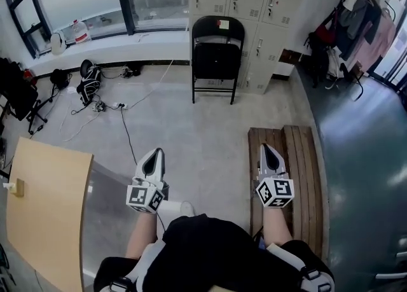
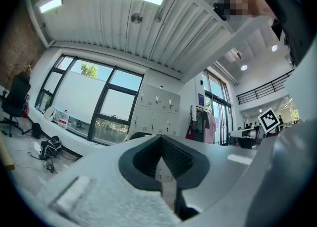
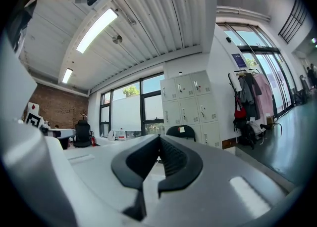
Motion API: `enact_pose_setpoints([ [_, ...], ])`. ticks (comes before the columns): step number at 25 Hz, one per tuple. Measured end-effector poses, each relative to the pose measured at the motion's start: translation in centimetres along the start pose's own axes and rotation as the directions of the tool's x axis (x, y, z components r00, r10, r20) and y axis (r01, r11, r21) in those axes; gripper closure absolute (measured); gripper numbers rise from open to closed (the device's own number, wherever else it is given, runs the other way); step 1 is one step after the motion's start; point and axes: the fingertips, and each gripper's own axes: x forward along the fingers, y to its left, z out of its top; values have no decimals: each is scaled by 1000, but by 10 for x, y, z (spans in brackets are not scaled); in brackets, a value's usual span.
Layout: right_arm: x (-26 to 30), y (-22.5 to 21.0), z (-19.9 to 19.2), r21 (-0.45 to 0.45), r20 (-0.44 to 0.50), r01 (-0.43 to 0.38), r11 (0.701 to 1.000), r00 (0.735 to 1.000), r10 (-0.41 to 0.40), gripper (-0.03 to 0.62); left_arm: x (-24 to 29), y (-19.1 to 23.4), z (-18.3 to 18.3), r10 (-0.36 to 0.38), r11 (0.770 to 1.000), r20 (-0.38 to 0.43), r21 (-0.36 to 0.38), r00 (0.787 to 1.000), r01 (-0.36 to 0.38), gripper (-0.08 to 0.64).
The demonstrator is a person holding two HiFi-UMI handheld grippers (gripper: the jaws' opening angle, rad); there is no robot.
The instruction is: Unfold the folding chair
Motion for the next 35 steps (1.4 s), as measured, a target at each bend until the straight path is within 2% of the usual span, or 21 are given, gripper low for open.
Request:
enact_pose_setpoints([
  [8,96,49,-10,11,-15,-54,998,998,54,586,27,75,-2,13,997,-44,72,999,-10,558],
  [12,137,70,-19,4,-30,-58,998,998,58,586,36,118,1,38,999,-19,13,999,-38,558],
  [17,169,87,-30,6,-58,-60,998,997,60,586,46,154,3,61,998,-14,8,998,-60,558],
  [25,214,82,-43,11,-94,-66,998,993,67,586,75,186,-17,99,994,-42,-30,994,-101,558],
  [30,270,56,-34,38,-74,-74,997,994,77,586,123,197,-10,128,992,-8,-17,992,-128,558],
  [35,345,35,-15,37,-34,-121,992,992,122,586,182,213,4,127,988,41,-95,991,-123,558],
])
